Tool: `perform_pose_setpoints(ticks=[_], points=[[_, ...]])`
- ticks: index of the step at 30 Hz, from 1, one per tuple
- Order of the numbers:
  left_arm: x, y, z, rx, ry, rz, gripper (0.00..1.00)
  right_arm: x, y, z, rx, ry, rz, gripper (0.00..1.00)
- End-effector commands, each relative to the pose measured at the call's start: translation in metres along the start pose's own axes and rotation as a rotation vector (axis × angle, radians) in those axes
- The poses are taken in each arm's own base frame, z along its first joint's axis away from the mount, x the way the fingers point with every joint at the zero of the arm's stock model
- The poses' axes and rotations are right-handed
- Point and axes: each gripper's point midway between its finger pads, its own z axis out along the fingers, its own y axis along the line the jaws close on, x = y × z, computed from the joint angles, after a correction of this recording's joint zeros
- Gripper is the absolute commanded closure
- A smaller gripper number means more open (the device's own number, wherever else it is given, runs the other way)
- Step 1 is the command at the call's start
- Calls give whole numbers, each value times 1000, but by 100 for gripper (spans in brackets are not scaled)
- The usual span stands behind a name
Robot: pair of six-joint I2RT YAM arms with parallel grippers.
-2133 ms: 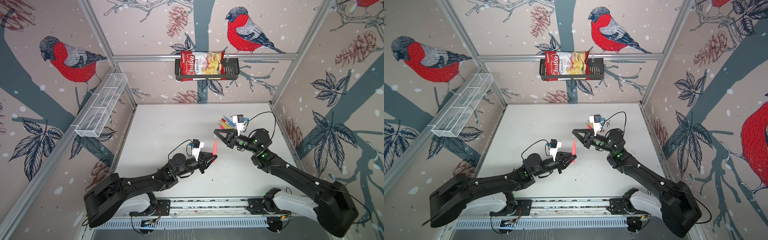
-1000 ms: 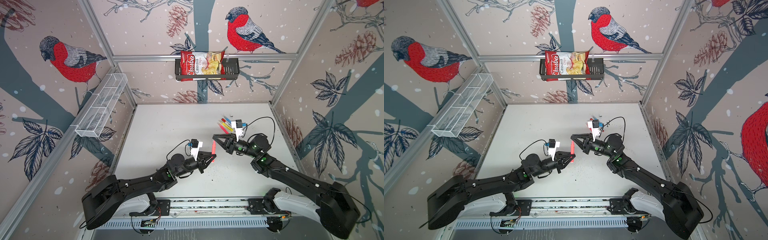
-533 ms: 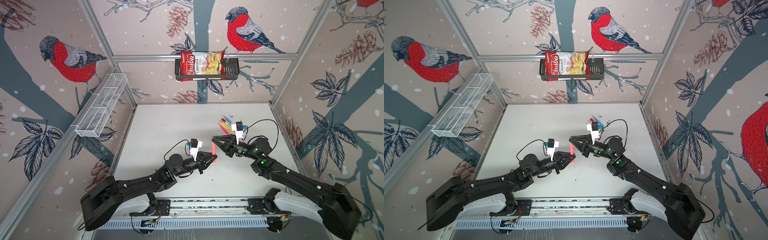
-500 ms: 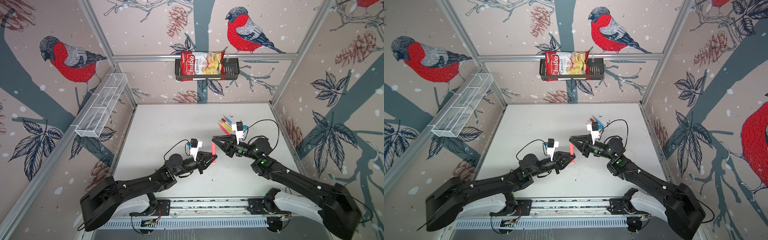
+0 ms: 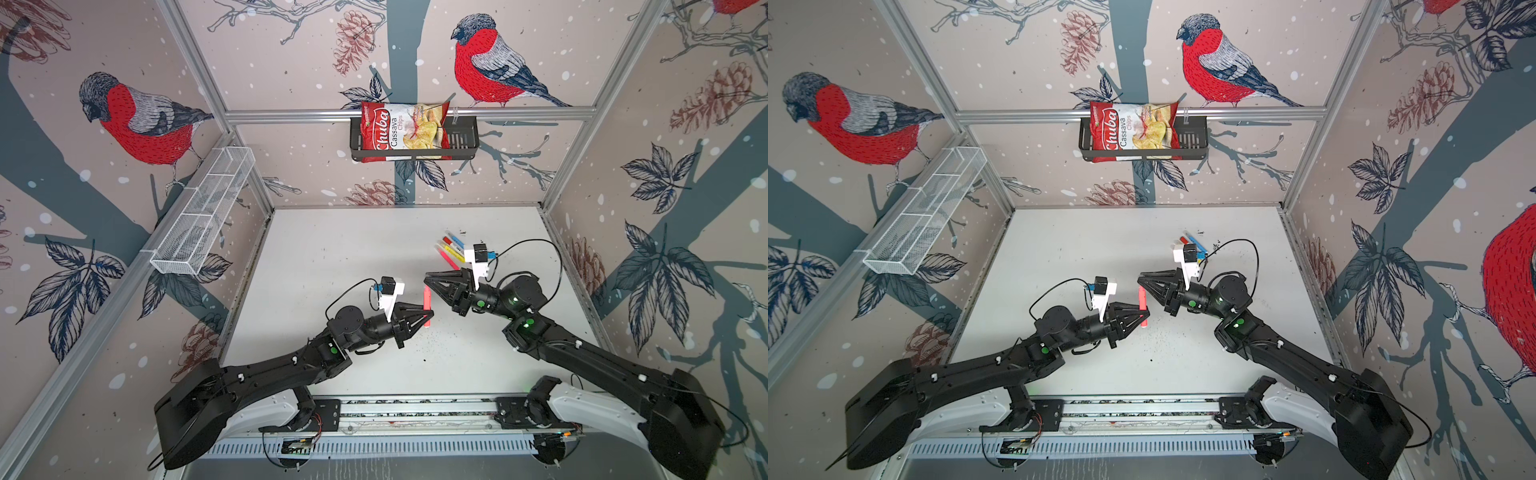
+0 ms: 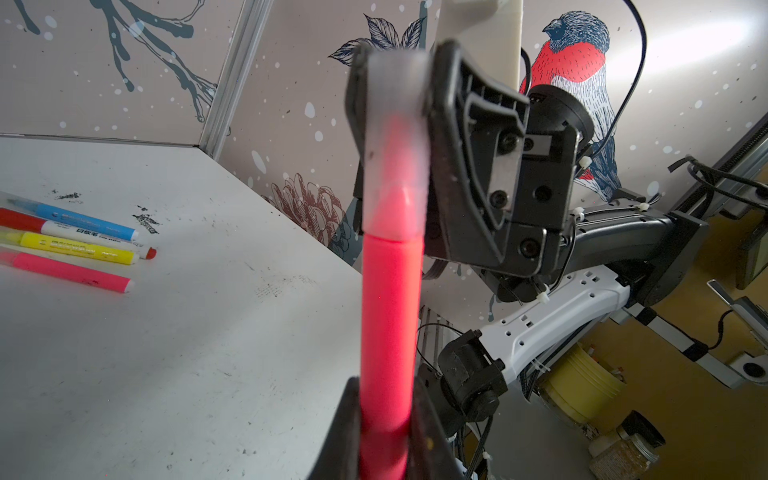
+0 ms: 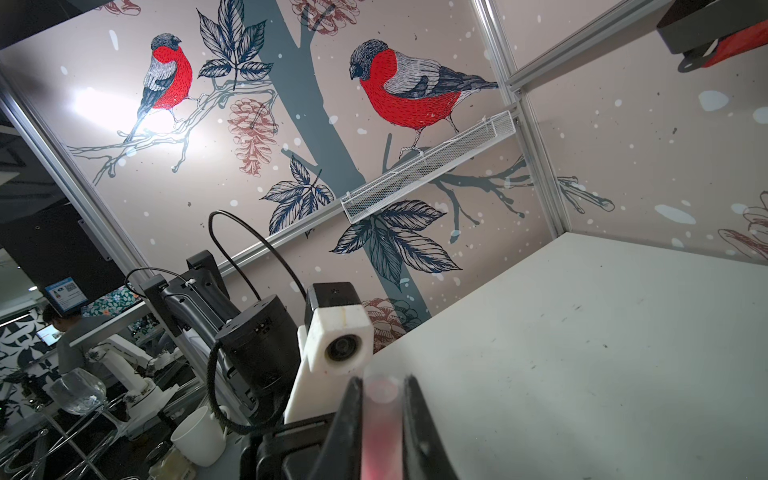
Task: Insert the pens into the pen caps
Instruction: 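Press the cap down onto the highlighter with the right gripper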
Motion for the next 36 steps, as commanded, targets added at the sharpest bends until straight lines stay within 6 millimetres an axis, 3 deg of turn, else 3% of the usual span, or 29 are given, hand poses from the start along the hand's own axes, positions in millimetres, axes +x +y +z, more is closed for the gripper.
perform_pose_setpoints(ticks=[1, 12, 36], points=[[-40, -18, -3, 58, -143, 54, 100, 25, 1, -1, -18, 107, 21, 94], [-52, -22, -9, 96, -168, 45, 100, 45, -4, -4, 19, 151, 36, 98], [-62, -18, -19, 102, -205, 36, 100, 64, -5, -10, 42, 171, 40, 100]])
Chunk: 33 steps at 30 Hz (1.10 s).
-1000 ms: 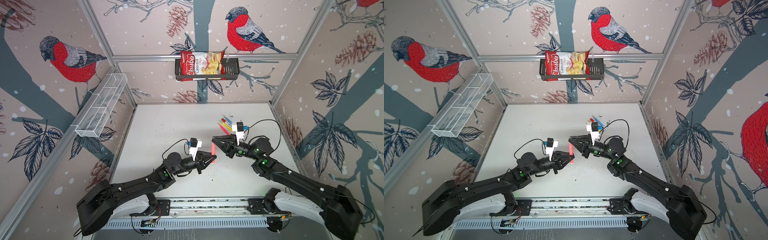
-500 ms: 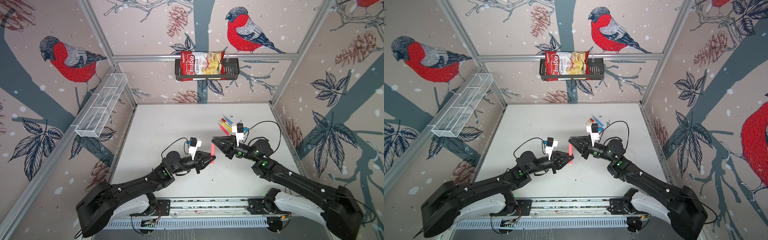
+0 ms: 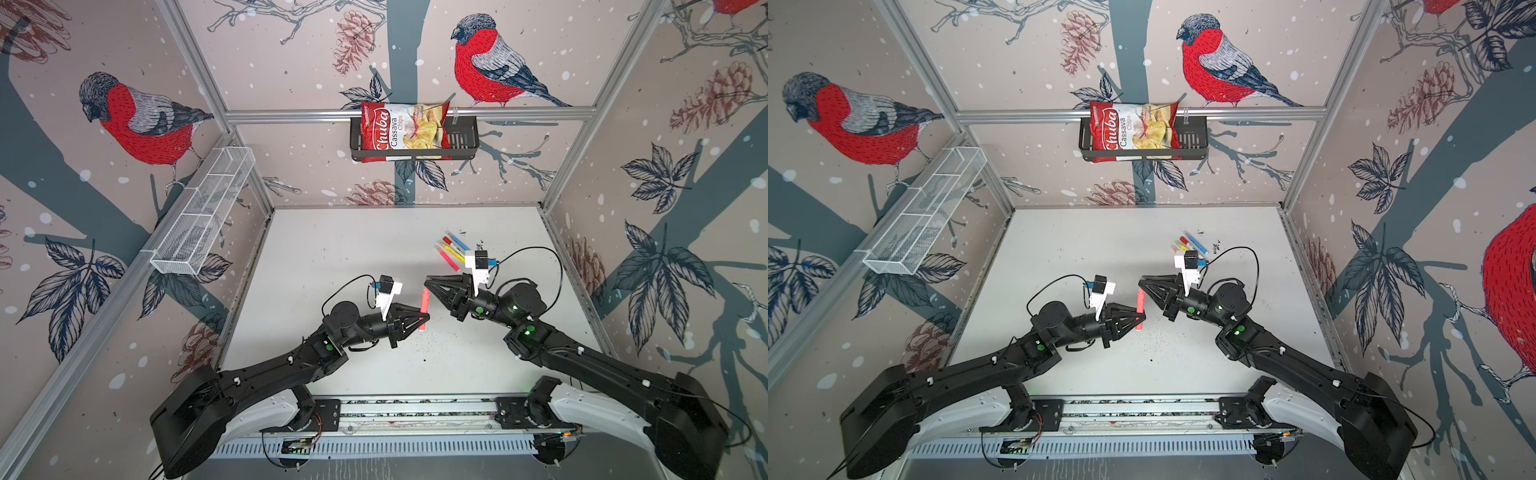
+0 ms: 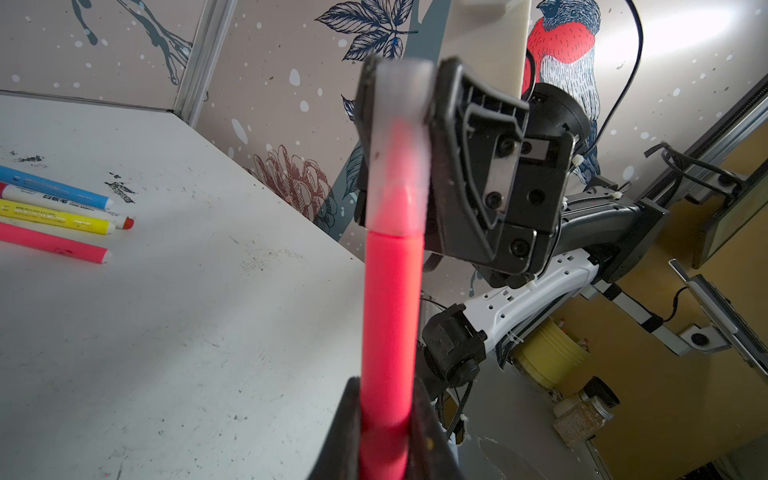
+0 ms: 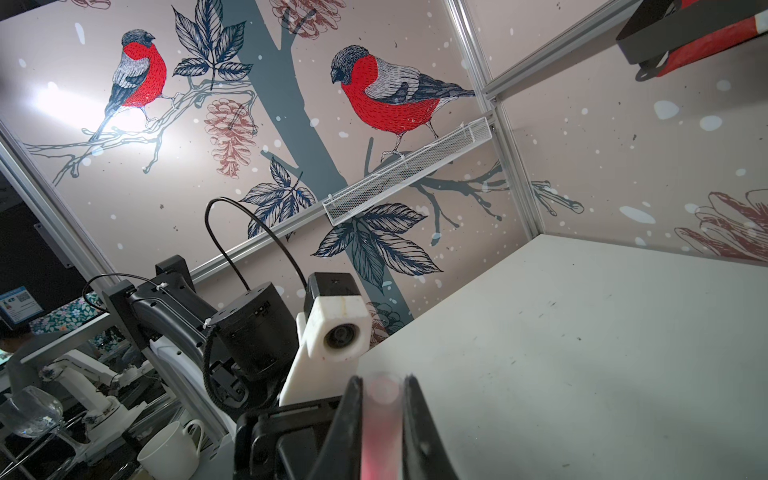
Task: Insert the pens into the pen caps
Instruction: 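Press the cap down onto the highlighter with the right gripper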
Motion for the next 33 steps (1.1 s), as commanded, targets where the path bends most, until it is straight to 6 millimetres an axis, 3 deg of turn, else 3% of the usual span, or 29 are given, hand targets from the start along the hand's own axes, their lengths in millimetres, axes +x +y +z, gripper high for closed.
perform_pose_setpoints(ticks=[1, 33], points=[[-64, -24, -12, 60, -270, 84, 100, 50, 1, -6, -36, 185, 42, 100], [-87, -34, -27, 66, -331, 122, 100, 106, 3, -8, -34, 295, 92, 100]])
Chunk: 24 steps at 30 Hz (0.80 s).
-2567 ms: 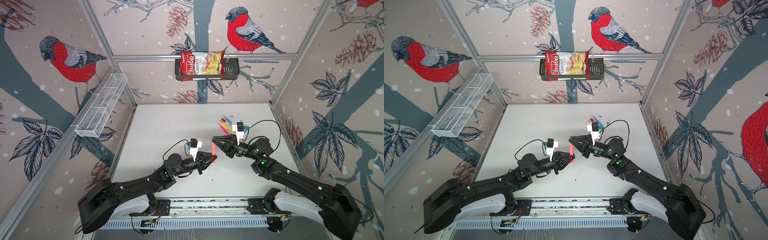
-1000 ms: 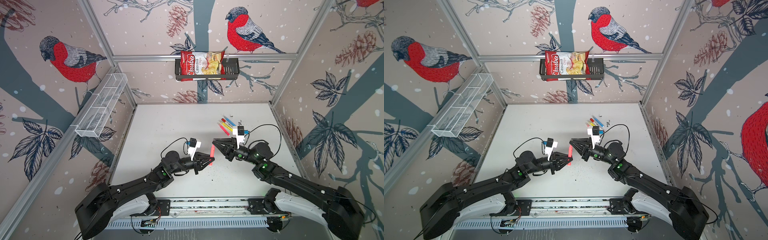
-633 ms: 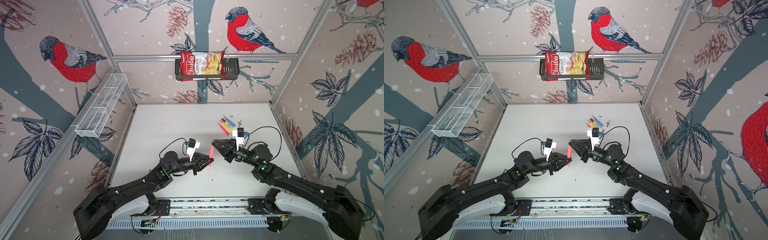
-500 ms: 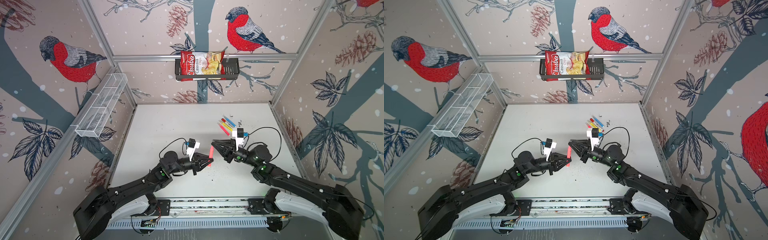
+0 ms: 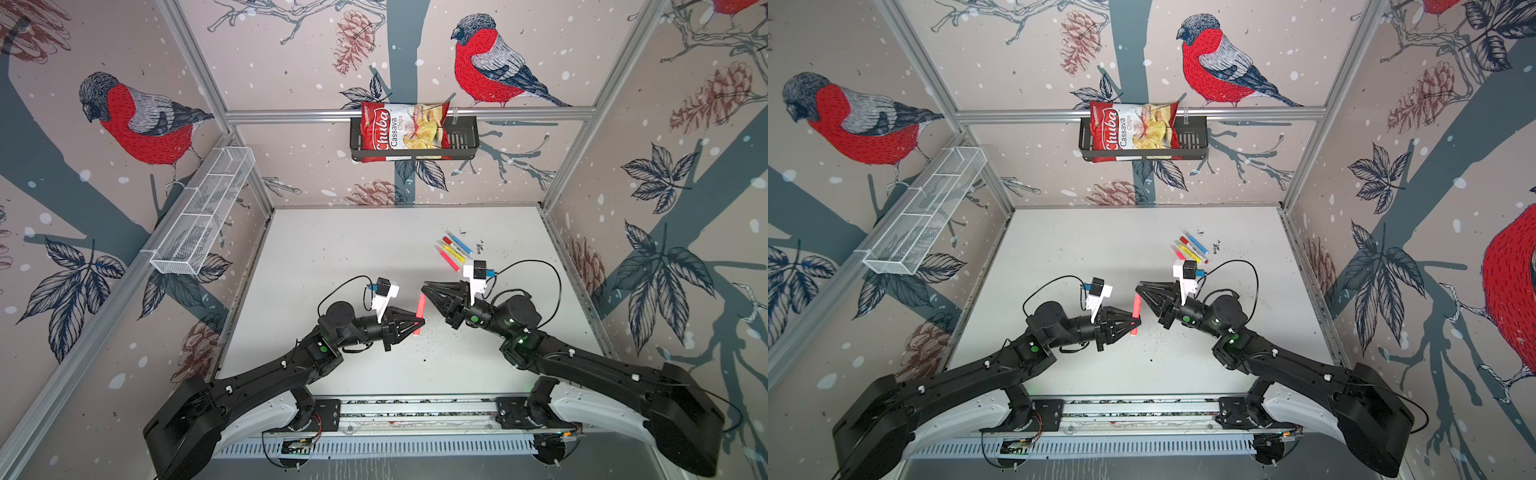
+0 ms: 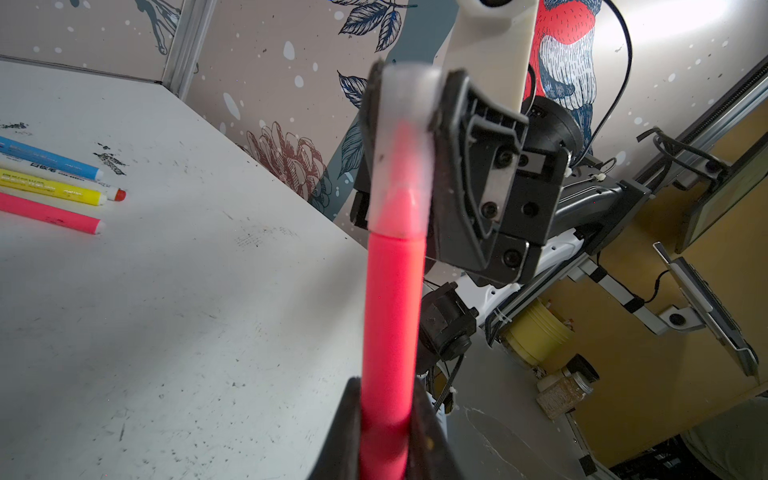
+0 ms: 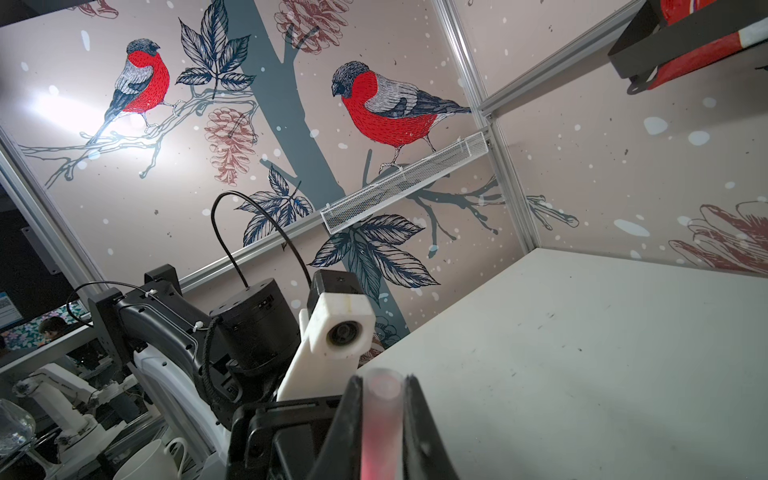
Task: Insert the pens into the pen caps
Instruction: 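Press the cap down onto the highlighter with the right gripper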
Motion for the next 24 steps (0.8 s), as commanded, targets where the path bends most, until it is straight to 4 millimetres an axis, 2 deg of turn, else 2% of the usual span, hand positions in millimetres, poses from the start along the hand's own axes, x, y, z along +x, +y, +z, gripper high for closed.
perform_pose_setpoints(ticks=[1, 24], points=[[-94, -37, -19, 57, -380, 151, 100, 85, 2, -15, -54, 336, 104, 100], [-103, -39, -28, 40, -410, 170, 100, 98, 5, -11, -43, 370, 116, 100]])
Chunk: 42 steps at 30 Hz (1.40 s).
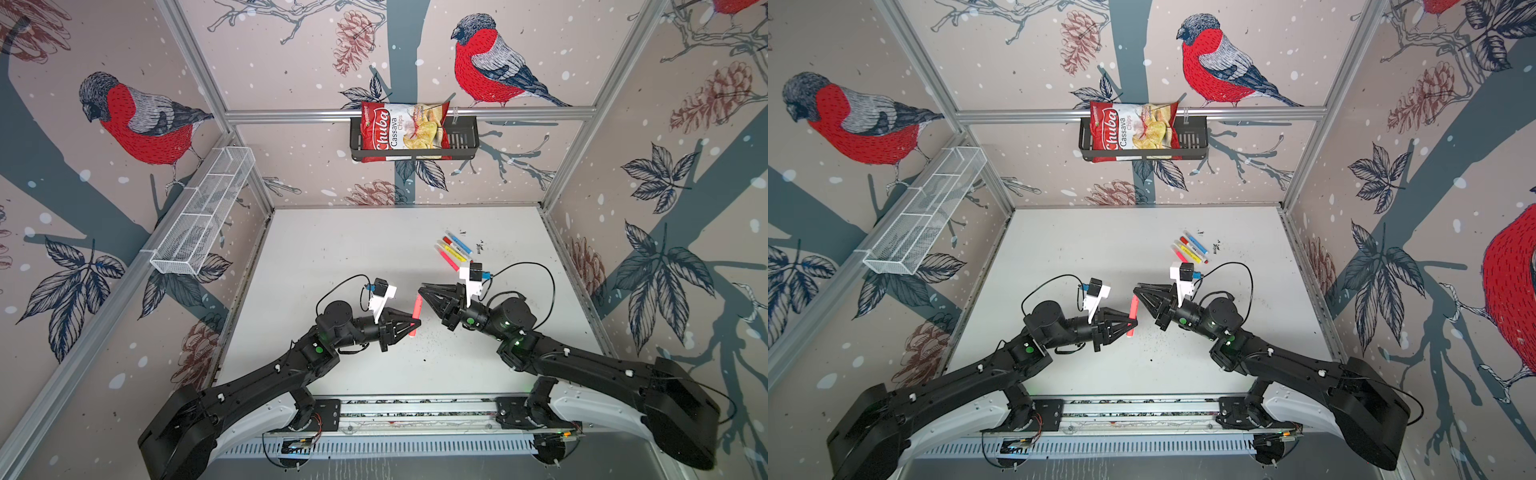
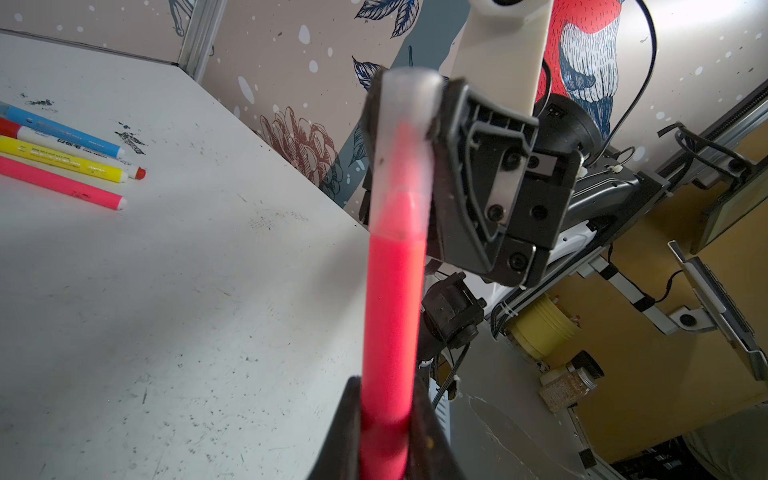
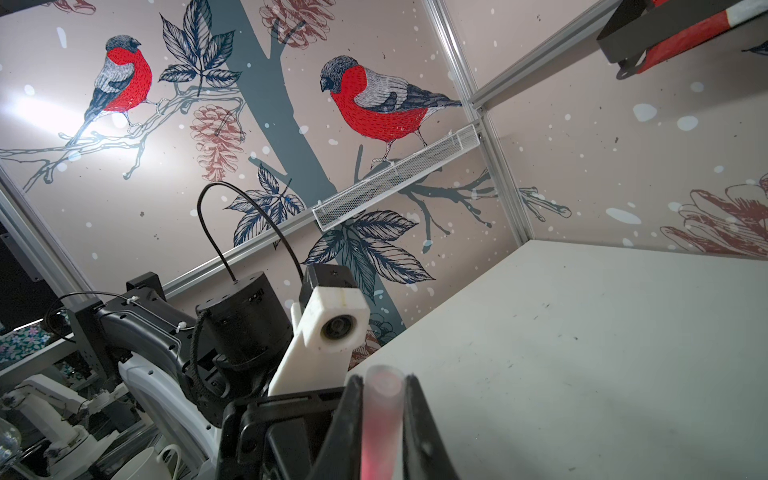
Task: Insert the pens into the pen caps
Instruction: 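Press the cap down onto the highlighter with the right gripper, then grip the capped highlighter with the right gripper beside the left gripper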
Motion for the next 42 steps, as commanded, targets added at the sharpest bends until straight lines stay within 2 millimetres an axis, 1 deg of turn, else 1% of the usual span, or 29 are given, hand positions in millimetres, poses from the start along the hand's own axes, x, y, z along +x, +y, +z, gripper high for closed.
perform_pose_setpoints(ticks=[1, 7, 9, 11, 14, 16, 17, 18, 19, 20, 22, 25, 31, 36, 39, 42], points=[[-105, -46, -24, 81, -436, 177, 100, 90, 6, -16, -68, 374, 94, 100], [-111, -51, -25, 92, -442, 189, 100, 96, 9, -16, -85, 400, 88, 100], [-111, -50, -24, 88, -436, 194, 100, 94, 9, -15, -84, 398, 86, 100], [-110, -47, -23, 73, -429, 197, 100, 90, 10, -13, -82, 390, 76, 100], [-101, -34, -16, 26, -385, 199, 100, 79, 12, -7, -76, 375, 59, 99], [-91, -22, -11, -10, -349, 190, 100, 68, 12, -3, -61, 362, 39, 80], [-86, -17, -10, -22, -335, 187, 100, 61, 13, -2, -53, 350, 25, 65], [-81, -12, -8, -34, -321, 178, 100, 53, 13, -1, -44, 332, 7, 52], [-77, -8, -7, -43, -312, 172, 100, 47, 13, -1, -31, 315, -4, 44], [-72, -3, -6, -52, -303, 163, 100, 38, 12, -2, -17, 290, -18, 40], [-66, 2, -6, -63, -292, 156, 100, 25, 11, -5, 3, 251, -39, 36], [-60, 7, -6, -75, -281, 148, 100, 13, 11, -10, 24, 221, -62, 35], [-56, 10, -6, -86, -270, 146, 100, 1, 12, -12, 38, 218, -99, 37], [-53, 10, -1, -88, -250, 149, 100, -8, 9, -5, 56, 230, -129, 42], [-50, 10, 2, -96, -241, 152, 100, -10, 6, 3, 63, 255, -141, 46], [-48, 9, 5, -105, -232, 162, 100, -9, 3, 11, 68, 283, -145, 47]])
